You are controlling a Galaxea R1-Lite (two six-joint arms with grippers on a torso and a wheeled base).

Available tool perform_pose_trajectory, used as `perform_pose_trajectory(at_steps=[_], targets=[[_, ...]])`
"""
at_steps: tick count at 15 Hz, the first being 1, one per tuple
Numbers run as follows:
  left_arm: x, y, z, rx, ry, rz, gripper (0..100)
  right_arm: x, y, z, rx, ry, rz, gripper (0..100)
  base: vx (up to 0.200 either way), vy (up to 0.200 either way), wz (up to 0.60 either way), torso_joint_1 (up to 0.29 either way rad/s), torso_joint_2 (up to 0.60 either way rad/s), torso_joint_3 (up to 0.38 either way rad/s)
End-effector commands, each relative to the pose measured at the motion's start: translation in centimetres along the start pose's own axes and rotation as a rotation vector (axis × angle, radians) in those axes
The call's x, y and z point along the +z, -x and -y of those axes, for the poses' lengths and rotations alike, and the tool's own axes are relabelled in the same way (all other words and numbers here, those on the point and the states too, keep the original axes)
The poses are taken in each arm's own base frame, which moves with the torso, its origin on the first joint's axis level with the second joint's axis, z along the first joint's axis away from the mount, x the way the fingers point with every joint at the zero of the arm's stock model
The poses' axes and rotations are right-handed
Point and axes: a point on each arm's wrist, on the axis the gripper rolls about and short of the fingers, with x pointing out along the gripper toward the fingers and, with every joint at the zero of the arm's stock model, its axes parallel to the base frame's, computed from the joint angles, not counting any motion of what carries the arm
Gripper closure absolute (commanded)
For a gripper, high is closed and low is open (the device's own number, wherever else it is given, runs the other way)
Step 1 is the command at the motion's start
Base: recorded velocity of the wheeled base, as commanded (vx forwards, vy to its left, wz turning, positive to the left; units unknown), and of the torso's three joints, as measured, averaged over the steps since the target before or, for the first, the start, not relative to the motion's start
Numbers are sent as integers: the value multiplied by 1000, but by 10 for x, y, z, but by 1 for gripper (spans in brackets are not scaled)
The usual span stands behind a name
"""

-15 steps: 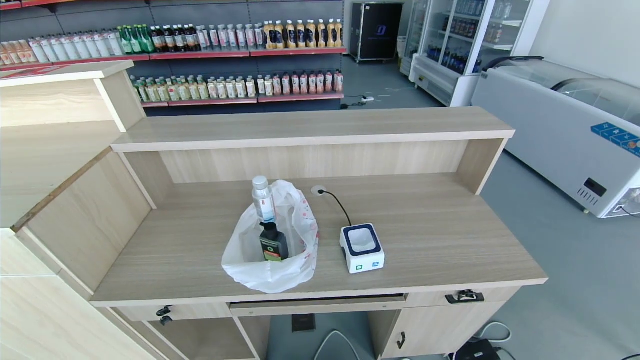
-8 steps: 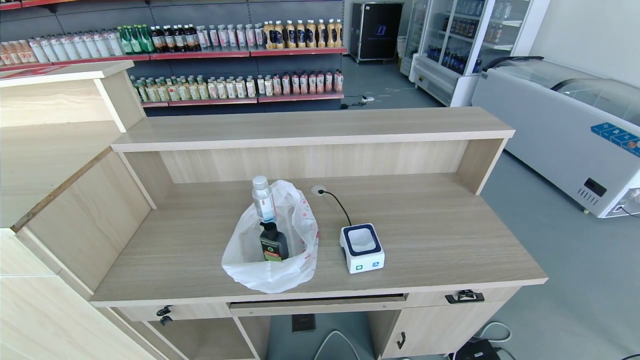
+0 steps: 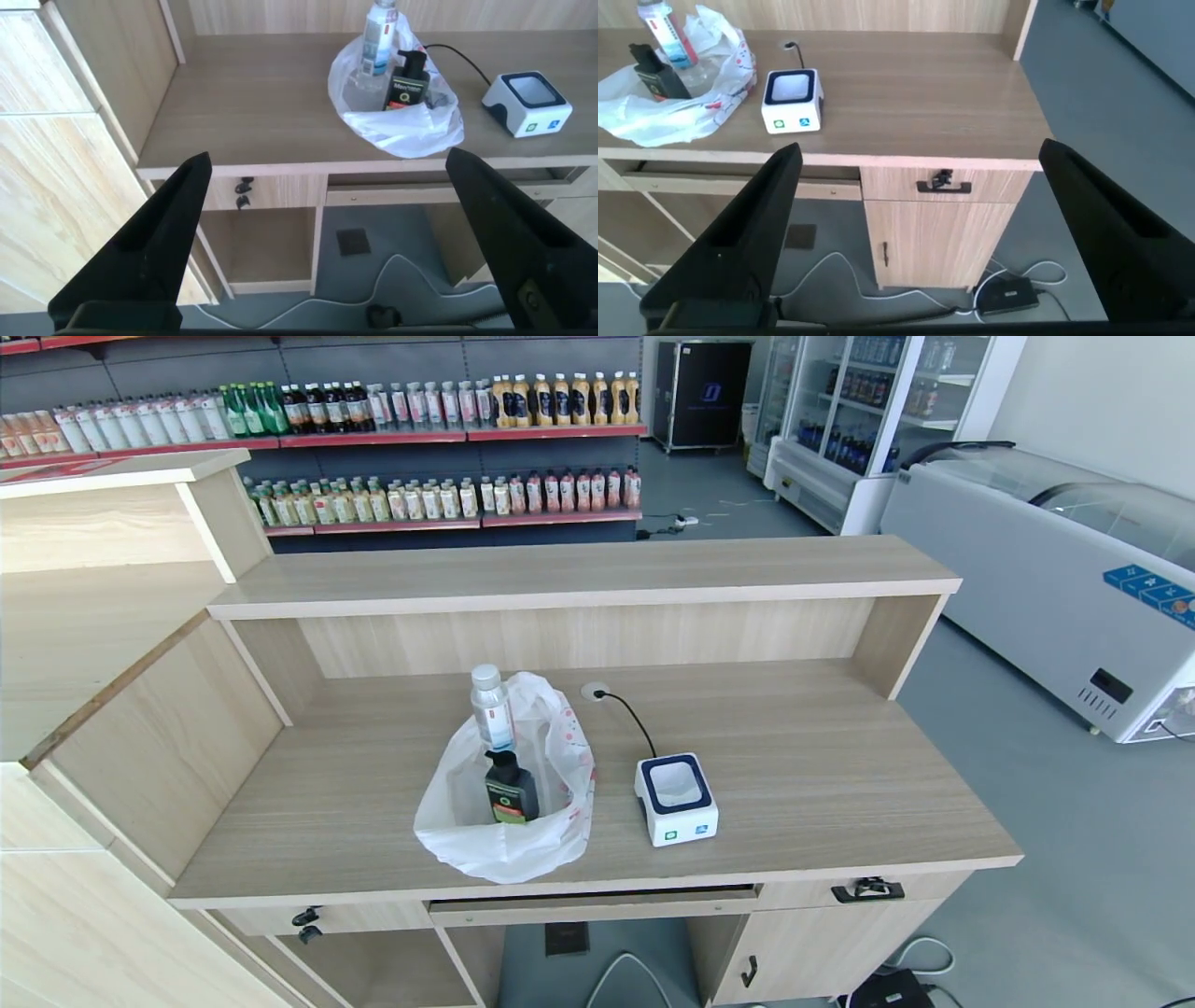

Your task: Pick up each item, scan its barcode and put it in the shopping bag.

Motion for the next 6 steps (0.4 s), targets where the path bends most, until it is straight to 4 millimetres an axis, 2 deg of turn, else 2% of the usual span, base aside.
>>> perform_pose_trajectory(at_steps=[1,6], targets=[[0,0,0,0,1,-2,0,0,0,0,1,0,-2,0,0,0,0,0,0,0],[0,0,0,0,1,-2,0,-1,0,0,1,6,-8,0,0,0,0,0,0,0]])
